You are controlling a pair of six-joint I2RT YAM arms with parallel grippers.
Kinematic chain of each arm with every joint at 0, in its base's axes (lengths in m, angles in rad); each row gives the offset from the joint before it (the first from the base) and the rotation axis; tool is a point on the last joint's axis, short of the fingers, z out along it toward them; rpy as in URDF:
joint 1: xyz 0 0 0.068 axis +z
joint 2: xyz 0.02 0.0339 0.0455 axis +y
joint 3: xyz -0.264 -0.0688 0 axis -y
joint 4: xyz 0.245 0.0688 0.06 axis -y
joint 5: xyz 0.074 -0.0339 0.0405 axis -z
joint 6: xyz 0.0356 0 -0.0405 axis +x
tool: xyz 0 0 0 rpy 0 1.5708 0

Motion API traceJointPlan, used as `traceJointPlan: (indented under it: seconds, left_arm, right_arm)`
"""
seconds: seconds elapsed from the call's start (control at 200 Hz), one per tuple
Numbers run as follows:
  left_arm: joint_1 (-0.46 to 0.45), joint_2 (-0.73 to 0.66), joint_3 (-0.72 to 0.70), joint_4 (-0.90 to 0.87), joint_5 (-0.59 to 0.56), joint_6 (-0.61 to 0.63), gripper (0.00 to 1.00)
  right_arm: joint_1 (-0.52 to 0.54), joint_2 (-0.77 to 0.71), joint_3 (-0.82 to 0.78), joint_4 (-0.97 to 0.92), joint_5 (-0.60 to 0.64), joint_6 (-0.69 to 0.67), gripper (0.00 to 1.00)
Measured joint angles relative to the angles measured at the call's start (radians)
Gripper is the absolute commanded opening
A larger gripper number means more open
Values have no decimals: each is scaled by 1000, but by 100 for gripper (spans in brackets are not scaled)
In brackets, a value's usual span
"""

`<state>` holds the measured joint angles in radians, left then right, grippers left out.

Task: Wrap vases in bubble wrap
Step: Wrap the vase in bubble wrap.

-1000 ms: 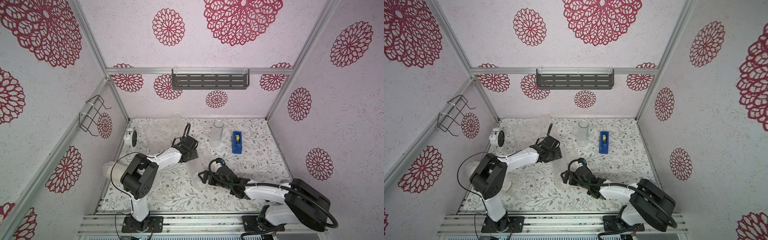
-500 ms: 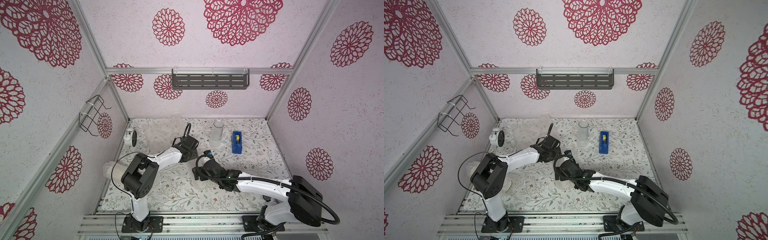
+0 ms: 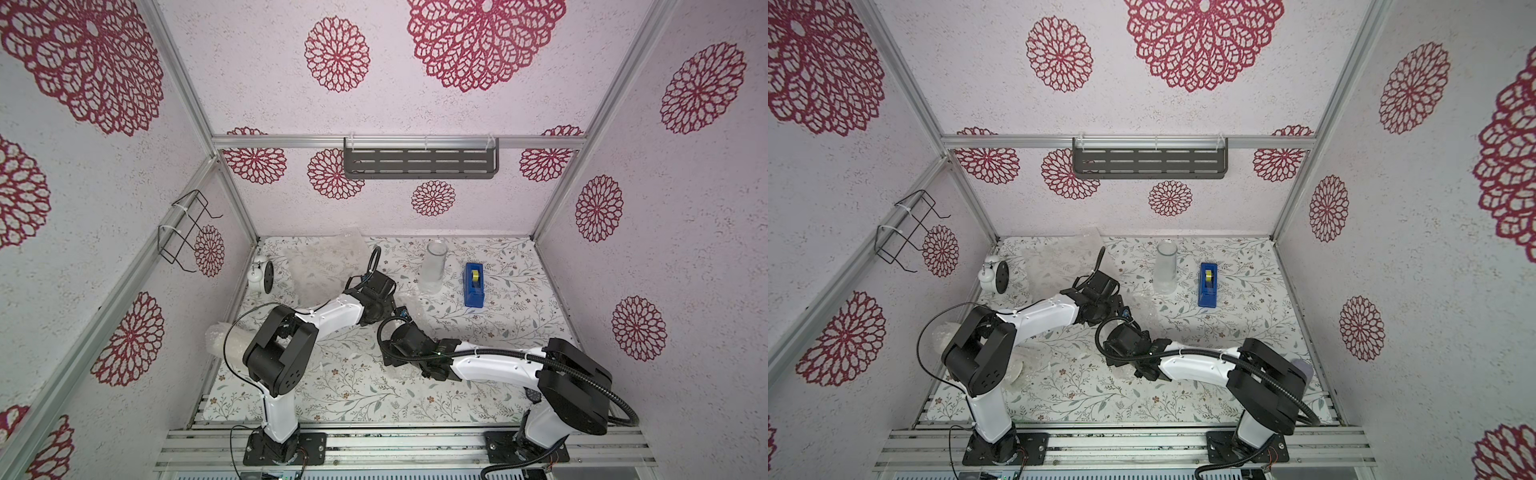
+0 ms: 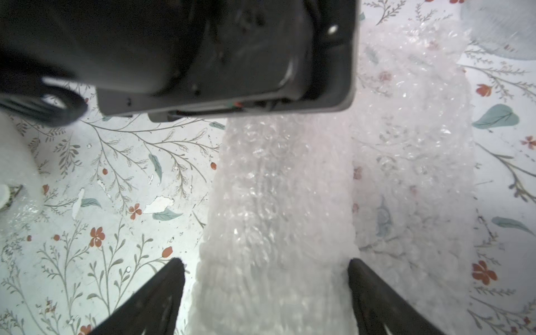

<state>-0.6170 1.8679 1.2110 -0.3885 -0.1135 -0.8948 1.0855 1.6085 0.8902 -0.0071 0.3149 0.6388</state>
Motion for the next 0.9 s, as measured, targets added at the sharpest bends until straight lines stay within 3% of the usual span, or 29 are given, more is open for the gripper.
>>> traceJointPlan:
  seconds: [0.43, 0.695, 0.901]
  left_arm:
    - [17, -11, 55, -63, 27, 15, 100]
    - [34, -142, -13, -58, 22, 24, 99]
    - [34, -154, -79, -42, 35, 23, 93]
  right_arm:
    - [-52, -40, -146, 211, -74, 64, 79]
    - [-123, -48, -270, 467, -206, 177, 77]
    - [-140, 2, -295, 614, -269, 251, 76]
